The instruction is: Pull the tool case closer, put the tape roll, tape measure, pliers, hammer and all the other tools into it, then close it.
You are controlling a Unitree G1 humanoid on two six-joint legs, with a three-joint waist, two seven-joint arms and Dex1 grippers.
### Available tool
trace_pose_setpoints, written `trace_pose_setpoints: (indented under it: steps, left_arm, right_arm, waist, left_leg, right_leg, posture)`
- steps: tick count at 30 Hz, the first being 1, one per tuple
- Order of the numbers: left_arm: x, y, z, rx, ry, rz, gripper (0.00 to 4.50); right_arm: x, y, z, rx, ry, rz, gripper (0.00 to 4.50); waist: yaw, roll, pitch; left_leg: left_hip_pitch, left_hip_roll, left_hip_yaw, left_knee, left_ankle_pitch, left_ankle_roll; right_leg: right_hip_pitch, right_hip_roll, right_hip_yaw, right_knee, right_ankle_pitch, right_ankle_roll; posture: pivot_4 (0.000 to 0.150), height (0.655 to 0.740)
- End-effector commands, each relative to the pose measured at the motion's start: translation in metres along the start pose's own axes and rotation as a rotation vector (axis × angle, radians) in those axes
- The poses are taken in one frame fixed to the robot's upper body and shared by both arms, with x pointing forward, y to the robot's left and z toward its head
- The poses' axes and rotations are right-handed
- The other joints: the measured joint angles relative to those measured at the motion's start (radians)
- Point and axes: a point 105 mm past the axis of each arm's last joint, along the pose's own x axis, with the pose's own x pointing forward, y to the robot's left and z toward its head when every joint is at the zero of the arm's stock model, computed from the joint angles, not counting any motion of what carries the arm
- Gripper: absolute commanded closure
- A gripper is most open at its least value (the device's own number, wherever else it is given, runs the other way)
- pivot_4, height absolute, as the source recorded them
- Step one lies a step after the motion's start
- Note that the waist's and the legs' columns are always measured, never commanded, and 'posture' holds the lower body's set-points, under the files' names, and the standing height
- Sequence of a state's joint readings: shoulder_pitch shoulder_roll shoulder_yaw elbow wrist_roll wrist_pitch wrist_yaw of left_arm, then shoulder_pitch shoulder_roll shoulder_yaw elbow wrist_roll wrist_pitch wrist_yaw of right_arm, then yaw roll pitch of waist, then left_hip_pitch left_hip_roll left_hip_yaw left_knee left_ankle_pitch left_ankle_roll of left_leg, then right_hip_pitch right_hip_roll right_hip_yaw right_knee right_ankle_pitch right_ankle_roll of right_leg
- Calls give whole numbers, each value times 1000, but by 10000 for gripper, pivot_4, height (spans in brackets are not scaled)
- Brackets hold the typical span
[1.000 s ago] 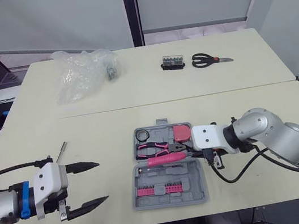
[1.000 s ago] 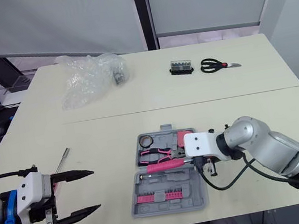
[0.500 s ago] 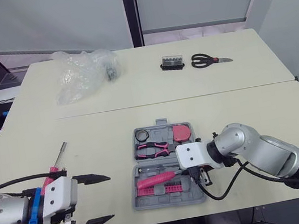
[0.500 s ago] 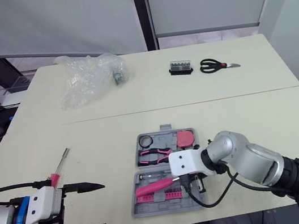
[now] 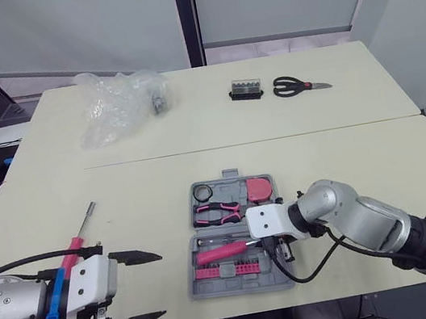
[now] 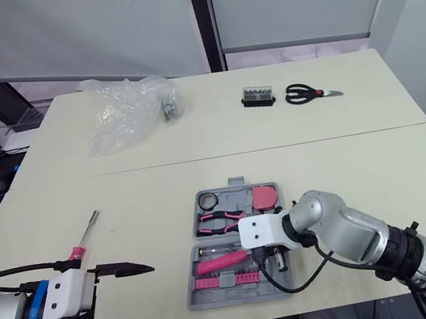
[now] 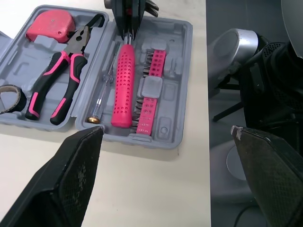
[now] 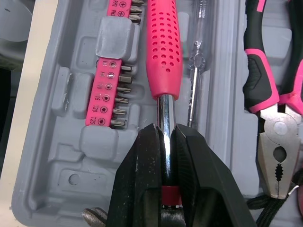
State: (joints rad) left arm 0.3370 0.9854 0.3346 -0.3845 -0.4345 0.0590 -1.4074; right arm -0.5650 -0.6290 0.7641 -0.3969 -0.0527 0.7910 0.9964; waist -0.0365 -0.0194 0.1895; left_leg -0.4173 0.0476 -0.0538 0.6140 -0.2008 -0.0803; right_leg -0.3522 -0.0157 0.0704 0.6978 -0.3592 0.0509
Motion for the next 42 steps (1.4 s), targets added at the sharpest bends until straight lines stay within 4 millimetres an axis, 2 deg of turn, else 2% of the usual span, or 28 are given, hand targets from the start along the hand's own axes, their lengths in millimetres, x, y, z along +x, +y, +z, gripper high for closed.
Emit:
trace_pose_setpoints:
  steps: [1,11,13,18,23,26,33,42]
  left_arm:
    - [2,1,7,24,-8,-9,0]
    - [5,3,9,29,-13,-4,0]
    - [4,4,9,30,-13,-1,0]
    - [4,4,9,33,-13,6,0]
    - [4,5,7,36,-8,15,0]
    - [3,5,7,36,-8,18,0]
    - [4,4,8,37,-15,19,0]
    - [6,3,11,36,-18,25,0]
  right_arm:
    - [0,0,9,-30,-33,-18,43006]
    - [6,4,7,13,-34,-7,43006]
    - [5,5,8,20,-41,0,35802]
    - [-8,-1,21,48,-97,-10,24194]
    - [-22,-4,36,80,-187,0,24194]
    - [-22,-4,35,34,-218,9,28637]
    - [-3,3,21,7,-206,38,44815]
    - [15,7,3,-12,-141,47,44815]
  waist:
    - [0,0,0]
    - [0,0,0]
    - [0,0,0]
    - [0,0,0]
    - [1,0,0]
    - [0,0,0]
    - [-2,-1,0]
    - [-4,-1,0]
  left_leg:
    - [0,0,0,0,0,0]
    - [0,0,0,0,0,0]
    - [0,0,0,0,0,0]
    - [0,0,0,0,0,0]
    - [0,0,0,0,0,0]
    - [0,0,-1,0,0,0]
    - [0,0,0,0,0,0]
    - [0,0,0,0,0,0]
  right_leg:
    - [0,0,0,0,0,0]
    - [0,0,0,0,0,0]
    - [0,0,0,0,0,0]
    - [0,0,0,0,0,0]
    - [0,0,0,0,0,0]
    - [0,0,0,0,0,0]
    - [0,0,0,0,0,0]
    - [1,0,0,0,0,0]
  posture:
    - [1500,7400]
    - [1500,7400]
    - [1500,7400]
    - [1500,7400]
    - [1500,7400]
    - [1500,7400]
    - [1500,7400]
    - [1500,7400]
